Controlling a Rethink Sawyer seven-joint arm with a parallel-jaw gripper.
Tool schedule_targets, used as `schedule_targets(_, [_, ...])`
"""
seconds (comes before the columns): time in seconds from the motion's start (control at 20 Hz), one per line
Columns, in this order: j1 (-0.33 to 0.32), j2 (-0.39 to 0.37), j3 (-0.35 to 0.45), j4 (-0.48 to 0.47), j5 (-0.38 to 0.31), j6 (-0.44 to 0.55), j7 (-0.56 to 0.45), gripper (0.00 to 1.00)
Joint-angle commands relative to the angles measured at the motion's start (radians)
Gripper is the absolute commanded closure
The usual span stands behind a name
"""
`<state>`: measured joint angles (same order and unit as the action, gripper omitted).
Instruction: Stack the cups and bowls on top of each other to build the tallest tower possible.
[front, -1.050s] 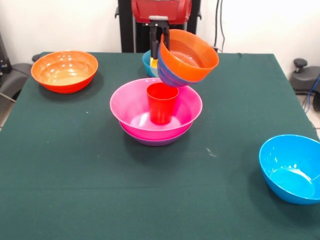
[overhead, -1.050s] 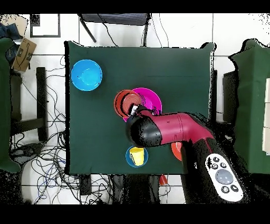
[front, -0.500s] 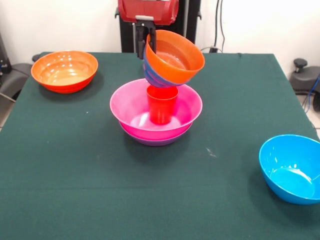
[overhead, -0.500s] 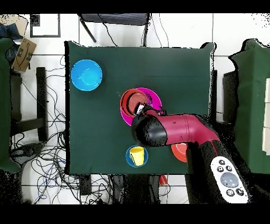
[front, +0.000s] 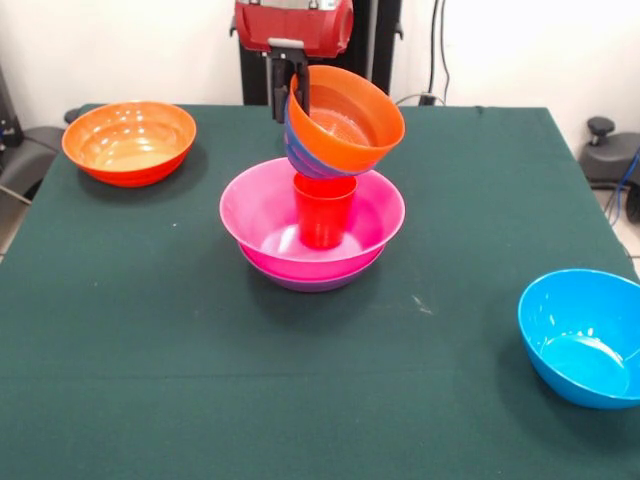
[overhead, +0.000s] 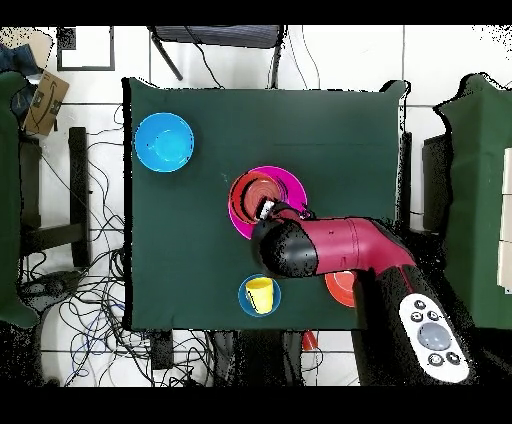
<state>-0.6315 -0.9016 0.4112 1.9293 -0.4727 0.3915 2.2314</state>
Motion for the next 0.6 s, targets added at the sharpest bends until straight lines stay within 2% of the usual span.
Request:
schedule_targets(0.05, [0.04, 0.074, -0.036, -0.017, -0.101, -0.009, -0.031, 1.0])
schedule_targets(0.6, [0.096, 0.098, -0.093, 0.014, -0.14, -0.1, 0.018, 1.0])
